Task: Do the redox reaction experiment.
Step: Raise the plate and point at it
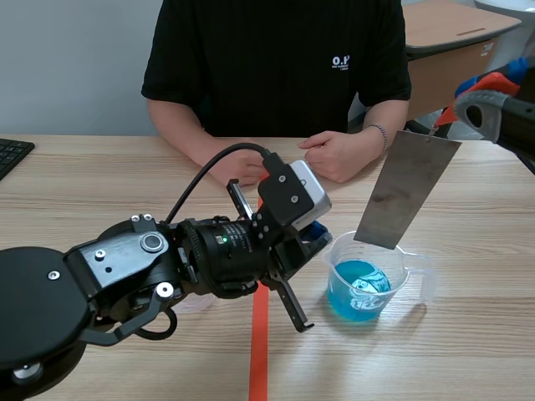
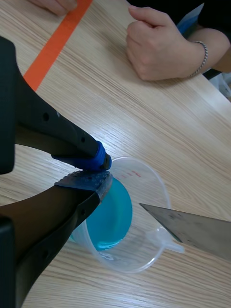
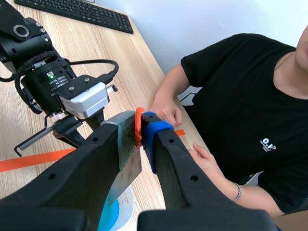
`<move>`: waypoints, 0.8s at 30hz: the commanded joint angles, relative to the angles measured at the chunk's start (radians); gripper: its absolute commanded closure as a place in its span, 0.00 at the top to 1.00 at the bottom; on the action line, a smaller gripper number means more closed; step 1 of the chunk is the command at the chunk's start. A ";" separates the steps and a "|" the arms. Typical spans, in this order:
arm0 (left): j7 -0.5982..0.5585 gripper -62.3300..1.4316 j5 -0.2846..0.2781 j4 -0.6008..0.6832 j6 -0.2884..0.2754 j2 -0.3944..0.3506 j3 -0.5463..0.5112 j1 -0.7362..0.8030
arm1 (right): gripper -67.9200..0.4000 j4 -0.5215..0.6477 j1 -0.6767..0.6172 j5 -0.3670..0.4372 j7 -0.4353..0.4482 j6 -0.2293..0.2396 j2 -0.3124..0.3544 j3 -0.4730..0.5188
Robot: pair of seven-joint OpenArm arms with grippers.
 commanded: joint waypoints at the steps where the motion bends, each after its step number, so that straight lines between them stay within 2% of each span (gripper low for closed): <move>1: -0.012 0.09 -0.003 0.055 0.008 -0.022 -0.009 -0.005 | 0.03 0.013 0.009 0.019 0.023 0.006 0.010 0.021; 8: -0.017 0.09 -0.003 0.178 0.010 -0.127 -0.049 0.061 | 0.03 0.013 0.009 0.019 0.023 0.006 0.010 0.021; 12: -0.037 0.09 -0.003 0.251 0.010 -0.214 -0.100 0.150 | 0.03 0.013 0.009 0.019 0.023 0.006 0.010 0.021; 17: -0.089 0.09 -0.003 0.338 0.035 -0.326 -0.219 0.317 | 0.03 0.013 0.009 0.019 0.023 0.006 0.010 0.021; 22: -0.132 0.09 -0.007 0.397 0.040 -0.428 -0.377 0.530 | 0.03 0.013 0.009 0.019 0.023 0.006 0.010 0.026; 24: -0.161 0.09 -0.008 0.407 0.060 -0.456 -0.443 0.624 | 0.03 0.013 0.009 0.019 0.023 0.006 0.010 0.032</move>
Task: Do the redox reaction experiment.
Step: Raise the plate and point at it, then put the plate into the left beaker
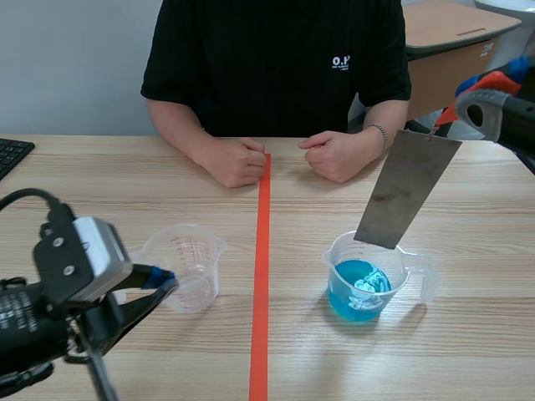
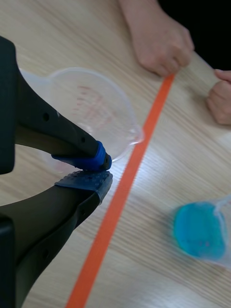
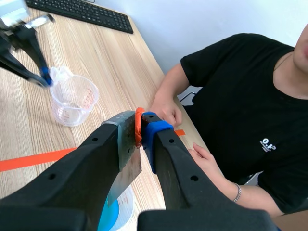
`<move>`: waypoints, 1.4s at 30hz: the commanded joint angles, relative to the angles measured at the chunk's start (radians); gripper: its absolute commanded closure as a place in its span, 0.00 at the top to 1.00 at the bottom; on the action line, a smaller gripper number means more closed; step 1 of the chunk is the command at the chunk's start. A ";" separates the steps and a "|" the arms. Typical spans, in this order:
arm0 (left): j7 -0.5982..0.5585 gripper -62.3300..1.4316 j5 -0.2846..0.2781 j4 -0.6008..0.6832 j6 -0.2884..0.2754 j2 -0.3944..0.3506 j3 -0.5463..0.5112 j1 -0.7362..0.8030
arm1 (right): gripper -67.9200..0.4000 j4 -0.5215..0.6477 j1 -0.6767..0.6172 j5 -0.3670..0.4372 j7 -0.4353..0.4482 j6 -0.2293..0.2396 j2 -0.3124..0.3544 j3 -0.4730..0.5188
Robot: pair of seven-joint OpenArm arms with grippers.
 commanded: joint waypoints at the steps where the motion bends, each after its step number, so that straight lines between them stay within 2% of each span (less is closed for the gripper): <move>1: -0.035 0.09 -0.007 0.013 0.015 -0.010 -0.039 0.068 | 0.03 0.013 0.009 0.019 0.023 0.006 0.010 0.029; 4: -0.066 0.09 -0.008 0.013 0.016 -0.027 -0.134 0.208 | 0.03 0.013 0.009 0.019 0.022 0.006 0.010 0.034; 6: -0.080 0.09 -0.008 0.013 0.042 -0.026 -0.190 0.296 | 0.03 0.013 0.009 0.019 0.022 0.006 0.010 0.035; 11: -0.122 0.09 -0.045 0.013 0.076 -0.014 -0.313 0.488 | 0.03 0.013 0.010 0.019 0.022 0.006 0.010 0.035; 20: -0.135 0.09 -0.060 0.012 0.094 0.133 -0.494 0.711 | 0.03 0.013 0.012 0.019 0.019 0.006 0.010 0.035; 33: -0.077 0.09 -0.058 0.010 0.120 0.401 -0.554 0.785 | 0.03 0.013 0.018 0.019 0.018 0.006 0.010 0.034; 37: -0.078 0.09 -0.058 0.010 0.116 0.445 -0.554 0.785 | 0.03 0.013 0.018 0.019 0.018 0.006 0.011 0.034; 42: -0.079 0.09 -0.059 0.010 0.115 0.448 -0.554 0.784 | 0.03 0.013 0.034 0.020 0.012 0.006 0.023 0.032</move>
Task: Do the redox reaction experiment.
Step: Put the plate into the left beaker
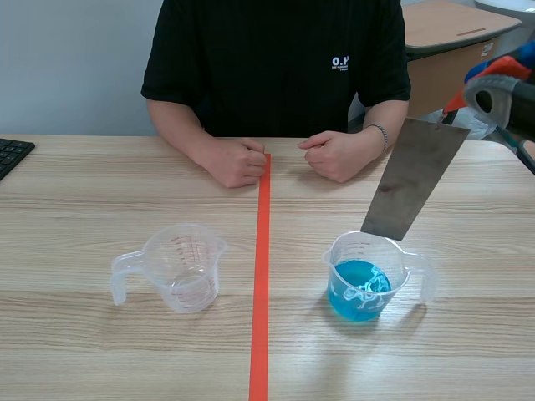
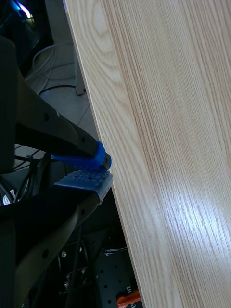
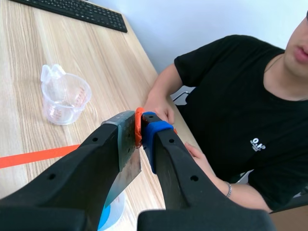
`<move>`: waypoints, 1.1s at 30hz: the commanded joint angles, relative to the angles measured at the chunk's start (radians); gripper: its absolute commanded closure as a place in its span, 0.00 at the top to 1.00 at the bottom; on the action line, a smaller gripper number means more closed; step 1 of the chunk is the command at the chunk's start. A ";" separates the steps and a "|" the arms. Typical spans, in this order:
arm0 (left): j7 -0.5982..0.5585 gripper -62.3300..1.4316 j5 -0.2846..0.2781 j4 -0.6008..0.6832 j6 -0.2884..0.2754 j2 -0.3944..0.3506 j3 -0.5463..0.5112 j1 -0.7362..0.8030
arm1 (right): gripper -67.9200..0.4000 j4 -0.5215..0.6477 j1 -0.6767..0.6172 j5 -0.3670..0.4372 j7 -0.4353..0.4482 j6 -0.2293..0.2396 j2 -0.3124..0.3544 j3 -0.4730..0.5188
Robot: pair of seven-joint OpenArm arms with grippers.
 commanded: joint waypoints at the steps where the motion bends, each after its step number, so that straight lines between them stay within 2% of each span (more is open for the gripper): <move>1: -0.014 0.09 -0.006 0.009 0.000 -0.013 -0.003 0.000 | 0.03 0.013 0.018 0.026 0.014 0.006 0.027 0.011; 15: -0.014 0.09 -0.006 0.008 0.000 -0.019 -0.003 0.000 | 0.03 0.012 0.124 0.065 -0.013 0.006 0.045 -0.018; 33: 0.023 0.09 -0.005 0.007 -0.001 -0.050 -0.003 0.000 | 0.03 -0.010 0.429 0.119 -0.154 0.006 0.050 -0.366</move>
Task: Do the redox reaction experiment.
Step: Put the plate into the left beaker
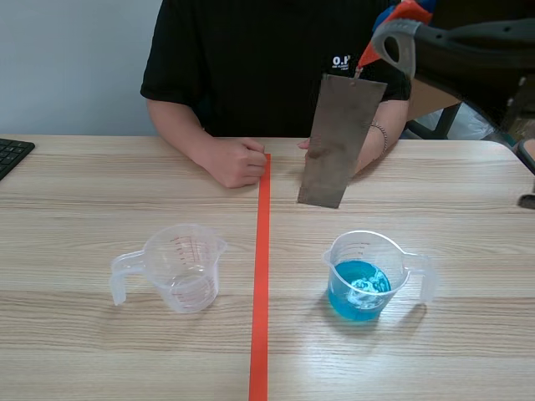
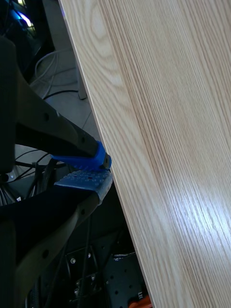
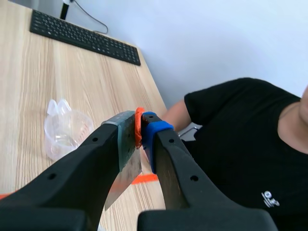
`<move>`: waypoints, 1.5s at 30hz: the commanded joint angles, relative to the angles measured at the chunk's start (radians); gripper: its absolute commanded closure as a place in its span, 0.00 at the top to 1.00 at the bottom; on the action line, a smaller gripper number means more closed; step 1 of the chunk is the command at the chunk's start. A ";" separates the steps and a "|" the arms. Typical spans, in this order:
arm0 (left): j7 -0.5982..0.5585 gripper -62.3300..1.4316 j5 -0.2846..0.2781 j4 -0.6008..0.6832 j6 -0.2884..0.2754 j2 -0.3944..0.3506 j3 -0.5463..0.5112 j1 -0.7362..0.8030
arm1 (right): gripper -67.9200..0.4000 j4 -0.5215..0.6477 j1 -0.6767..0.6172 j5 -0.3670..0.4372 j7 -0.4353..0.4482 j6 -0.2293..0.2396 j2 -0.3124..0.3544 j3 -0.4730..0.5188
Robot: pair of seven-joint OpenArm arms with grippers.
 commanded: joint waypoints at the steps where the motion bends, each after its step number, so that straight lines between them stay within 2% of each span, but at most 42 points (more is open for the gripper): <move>1: -0.011 0.09 -0.006 0.007 -0.001 -0.006 -0.003 0.003 | 0.03 -0.003 0.043 0.021 -0.002 0.006 0.008 -0.018; 10: -0.011 0.09 -0.005 0.007 -0.001 -0.005 -0.003 0.003 | 0.03 -0.027 0.233 0.026 -0.126 0.006 -0.076 -0.213; 19: 0.026 0.09 -0.006 0.007 -0.001 -0.005 -0.003 0.003 | 0.03 -0.080 0.391 0.025 -0.261 0.006 -0.216 -0.388; 30: 0.027 0.09 0.000 0.007 -0.004 -0.005 -0.003 0.003 | 0.03 -0.184 0.509 0.023 -0.375 0.006 -0.384 -0.537; 33: 0.027 0.21 0.023 0.007 -0.021 -0.005 -0.003 0.003 | 0.03 -0.208 0.524 0.008 -0.390 0.006 -0.422 -0.566; 38: 0.027 0.45 0.024 0.007 -0.035 -0.005 -0.003 0.003 | 0.03 -0.241 0.539 -0.023 -0.416 0.001 -0.483 -0.605; 45: 0.027 0.68 0.025 0.007 -0.035 -0.005 -0.003 0.003 | 0.03 -0.304 0.539 -0.084 -0.424 0.001 -0.557 -0.624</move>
